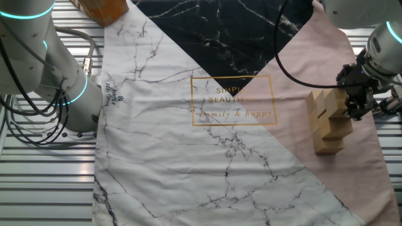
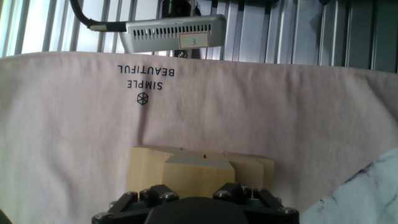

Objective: Stack the blocks into a pyramid shape

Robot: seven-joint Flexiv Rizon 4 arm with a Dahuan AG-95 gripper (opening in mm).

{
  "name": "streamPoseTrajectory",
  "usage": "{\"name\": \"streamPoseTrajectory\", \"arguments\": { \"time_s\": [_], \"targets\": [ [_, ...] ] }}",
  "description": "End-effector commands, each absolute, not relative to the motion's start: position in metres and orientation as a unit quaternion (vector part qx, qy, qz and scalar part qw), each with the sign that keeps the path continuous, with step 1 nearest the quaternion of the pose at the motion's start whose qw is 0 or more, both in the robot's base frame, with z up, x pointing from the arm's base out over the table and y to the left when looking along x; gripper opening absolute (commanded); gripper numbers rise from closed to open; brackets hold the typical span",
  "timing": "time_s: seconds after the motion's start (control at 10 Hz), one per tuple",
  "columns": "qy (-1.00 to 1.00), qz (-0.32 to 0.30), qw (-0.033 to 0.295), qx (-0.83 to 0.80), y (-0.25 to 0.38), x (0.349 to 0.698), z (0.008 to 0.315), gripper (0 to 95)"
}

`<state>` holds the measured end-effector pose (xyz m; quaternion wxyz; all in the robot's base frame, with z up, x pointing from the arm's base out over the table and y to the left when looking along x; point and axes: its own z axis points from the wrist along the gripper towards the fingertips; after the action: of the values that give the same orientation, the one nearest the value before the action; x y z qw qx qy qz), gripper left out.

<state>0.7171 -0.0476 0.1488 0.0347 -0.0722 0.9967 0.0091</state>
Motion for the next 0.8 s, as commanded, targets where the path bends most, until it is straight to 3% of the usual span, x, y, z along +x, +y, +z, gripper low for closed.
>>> {"name": "streamPoseTrajectory", "arguments": {
  "time_s": [0.1, 0.8],
  "targets": [
    [0.997, 0.010, 0.036, -0.074, -0.0475, 0.7168, 0.1488, 76.0],
    [0.997, 0.009, 0.035, -0.073, -0.0484, 0.7157, 0.1526, 76.0]
  ]
}}
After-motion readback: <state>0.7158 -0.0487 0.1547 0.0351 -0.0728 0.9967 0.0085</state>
